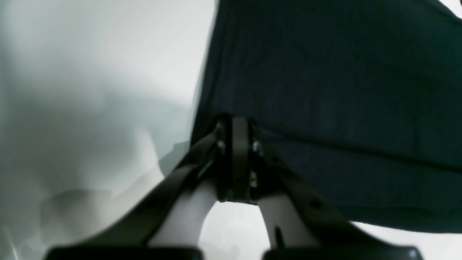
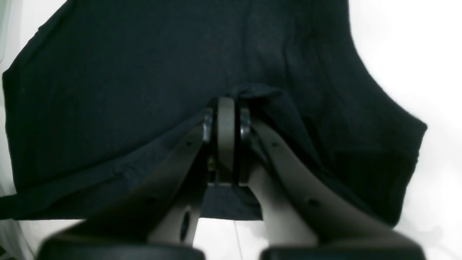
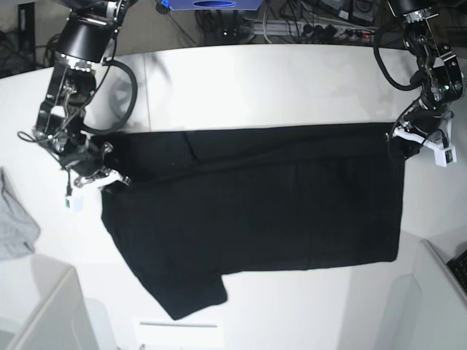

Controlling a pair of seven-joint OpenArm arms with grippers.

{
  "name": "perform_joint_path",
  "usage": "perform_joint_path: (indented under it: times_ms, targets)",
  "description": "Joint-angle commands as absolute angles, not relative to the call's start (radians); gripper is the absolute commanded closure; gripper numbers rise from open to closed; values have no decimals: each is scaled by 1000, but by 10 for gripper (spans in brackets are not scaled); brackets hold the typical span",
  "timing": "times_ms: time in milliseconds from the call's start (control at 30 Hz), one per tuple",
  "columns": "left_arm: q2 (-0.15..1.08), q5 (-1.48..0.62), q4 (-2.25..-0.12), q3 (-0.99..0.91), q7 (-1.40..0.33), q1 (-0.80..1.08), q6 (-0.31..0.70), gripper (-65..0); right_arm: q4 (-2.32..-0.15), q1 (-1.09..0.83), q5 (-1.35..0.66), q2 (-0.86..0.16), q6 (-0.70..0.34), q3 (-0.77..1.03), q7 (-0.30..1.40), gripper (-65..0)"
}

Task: Fold the T-shirt properly
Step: 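Lift the shoulders and pull them toward the hem with both grippers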

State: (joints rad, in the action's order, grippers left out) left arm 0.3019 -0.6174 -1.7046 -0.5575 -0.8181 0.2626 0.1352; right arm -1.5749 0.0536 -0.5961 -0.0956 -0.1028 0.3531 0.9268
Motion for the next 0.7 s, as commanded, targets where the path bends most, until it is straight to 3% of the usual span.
perform_joint_path:
  times_ms: [0,200,567,667]
  targets:
    - [317,-608,-1716,-567,-803,257,139,0,-1581,82,-610,-105,-107,354,905,0]
    - [314,-486,-1713,-562,-803,231,139,0,-1517,131,-610,-105,-107,354,903,0]
    - [317,-481,-1644,-559,-803,177,139,0,-1394,223,-610,-105,-111,348,901,0]
    - [317,-481,-1632,-558,-803,154,139,0,-1383,232,-610,-128,-113,269,866,0]
